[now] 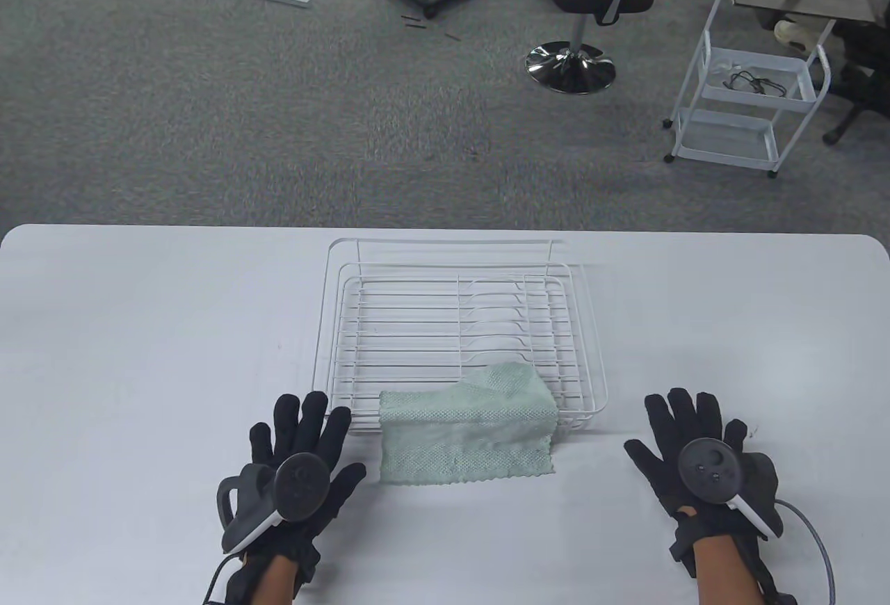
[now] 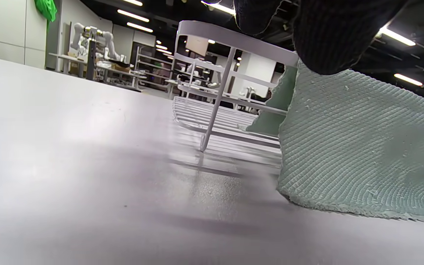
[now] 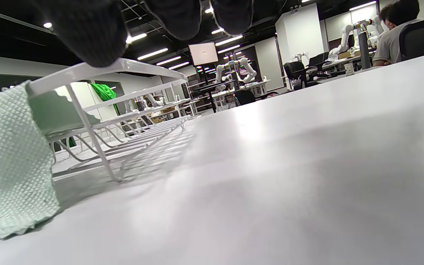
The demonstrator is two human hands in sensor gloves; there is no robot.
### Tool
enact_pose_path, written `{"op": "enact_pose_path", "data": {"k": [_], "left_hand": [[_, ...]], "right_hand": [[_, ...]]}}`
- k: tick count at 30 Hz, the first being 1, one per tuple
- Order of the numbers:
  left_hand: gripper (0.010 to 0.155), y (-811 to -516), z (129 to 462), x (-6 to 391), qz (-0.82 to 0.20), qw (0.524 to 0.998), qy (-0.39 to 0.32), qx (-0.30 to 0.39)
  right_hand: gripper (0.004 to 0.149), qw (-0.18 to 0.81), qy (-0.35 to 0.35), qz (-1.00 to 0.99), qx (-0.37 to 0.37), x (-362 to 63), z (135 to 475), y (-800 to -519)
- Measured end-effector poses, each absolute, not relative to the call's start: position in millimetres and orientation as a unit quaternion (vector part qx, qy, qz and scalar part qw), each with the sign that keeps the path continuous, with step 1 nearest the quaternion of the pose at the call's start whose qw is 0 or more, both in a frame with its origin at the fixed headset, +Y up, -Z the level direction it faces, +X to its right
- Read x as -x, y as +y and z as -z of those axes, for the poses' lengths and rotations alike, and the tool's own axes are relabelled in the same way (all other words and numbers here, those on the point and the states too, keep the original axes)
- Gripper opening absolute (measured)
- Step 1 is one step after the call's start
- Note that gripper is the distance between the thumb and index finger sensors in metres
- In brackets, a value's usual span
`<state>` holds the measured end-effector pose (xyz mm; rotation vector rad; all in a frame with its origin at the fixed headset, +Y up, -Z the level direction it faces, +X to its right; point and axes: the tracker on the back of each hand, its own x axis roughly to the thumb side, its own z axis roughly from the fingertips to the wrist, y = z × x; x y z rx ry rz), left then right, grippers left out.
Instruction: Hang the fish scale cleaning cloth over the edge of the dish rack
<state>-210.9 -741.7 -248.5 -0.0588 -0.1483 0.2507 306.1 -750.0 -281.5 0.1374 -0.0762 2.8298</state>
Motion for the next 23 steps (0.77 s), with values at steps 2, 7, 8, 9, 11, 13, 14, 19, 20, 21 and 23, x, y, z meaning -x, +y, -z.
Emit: {"op": "enact_pose_path", "data": {"k": [2,7,8,9,11,13,14,19,20,21,23], "left_hand": [[0.080,-743,248,213,-0.128,0.989,-0.072,0.031],[0.081,-739,246,217,-0.139,0.987,-0.073,0.020],[0.082,-739,245,217,-0.142,0.987,-0.073,0.018],[0.082,-737,245,218,-0.143,0.987,-0.072,0.016],[0.082,-736,243,220,-0.148,0.986,-0.070,0.010],[0.082,-734,241,224,-0.158,0.985,-0.066,0.002],[0.082,-734,240,226,-0.163,0.985,-0.062,0.002],[0.082,-735,239,233,-0.169,0.984,-0.055,0.006],[0.082,-736,239,234,-0.170,0.984,-0.053,0.009],[0.082,-737,240,234,-0.171,0.984,-0.052,0.010],[0.083,-739,241,234,-0.172,0.984,-0.051,0.014]], "right_hand": [[0.068,0.145,-0.024,-0.988,-0.050,-304,281,-750],[0.067,0.133,-0.026,-0.989,-0.055,-299,280,-748],[0.067,0.135,-0.023,-0.989,-0.054,-299,280,-749],[0.067,0.134,-0.019,-0.989,-0.053,-300,280,-750],[0.067,0.134,-0.013,-0.990,-0.050,-302,281,-752],[0.067,0.142,-0.008,-0.989,-0.048,-303,283,-754],[0.067,0.143,-0.006,-0.989,-0.047,-303,283,-755],[0.067,0.146,-0.006,-0.988,-0.050,-303,283,-755],[0.067,0.147,-0.006,-0.988,-0.050,-303,283,-756],[0.067,0.146,-0.006,-0.988,-0.050,-302,283,-756],[0.067,0.144,-0.004,-0.988,-0.050,-302,283,-756]]}}
